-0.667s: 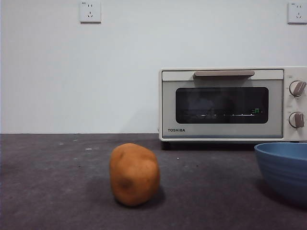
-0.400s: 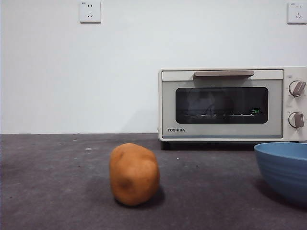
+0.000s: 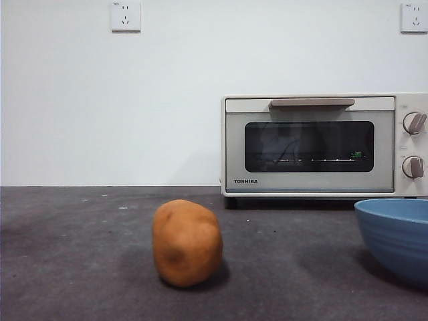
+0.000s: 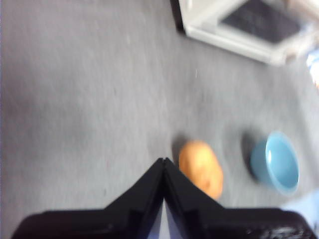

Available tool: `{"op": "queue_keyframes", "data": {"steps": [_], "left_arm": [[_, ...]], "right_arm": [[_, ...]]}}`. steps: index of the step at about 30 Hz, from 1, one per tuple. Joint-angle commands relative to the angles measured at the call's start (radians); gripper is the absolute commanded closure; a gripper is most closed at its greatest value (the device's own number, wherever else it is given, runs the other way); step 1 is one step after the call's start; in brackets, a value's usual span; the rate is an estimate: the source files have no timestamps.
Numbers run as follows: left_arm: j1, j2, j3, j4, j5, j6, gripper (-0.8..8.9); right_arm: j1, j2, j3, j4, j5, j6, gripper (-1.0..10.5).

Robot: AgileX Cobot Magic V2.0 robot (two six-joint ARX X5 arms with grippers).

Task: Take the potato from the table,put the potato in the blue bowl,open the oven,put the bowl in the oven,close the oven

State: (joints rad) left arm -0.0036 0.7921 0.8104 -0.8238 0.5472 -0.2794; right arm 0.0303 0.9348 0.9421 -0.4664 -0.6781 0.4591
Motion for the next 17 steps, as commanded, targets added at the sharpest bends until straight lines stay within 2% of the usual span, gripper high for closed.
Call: {"op": "queue_keyframes", "data": {"steps": [1, 4, 11, 17], "left_arm": [[-0.016, 0.010, 0.019, -0.050, 0.006, 0.086, 8.19], [-0.036, 0.011, 0.021, -0.085, 0.002, 0.104, 8.19], [-0.089, 0.010, 0.021, -0.168, 0.002, 0.144, 8.19], [-0.143, 0.010, 0.021, -0.185, 0.002, 0.150, 8.19]], "right_arm": [[0.093, 0.095, 0.060, -0.053, -0.003, -0.026, 9.5], [0.210, 0.204, 0.132, -0.136, 0.066, -0.055, 9.5], [0.465, 0.437, 0.295, -0.289, 0.292, -0.131, 9.5], [0.611, 0.612, 0.414, -0.398, 0.401, -0.180, 9.4]]}}
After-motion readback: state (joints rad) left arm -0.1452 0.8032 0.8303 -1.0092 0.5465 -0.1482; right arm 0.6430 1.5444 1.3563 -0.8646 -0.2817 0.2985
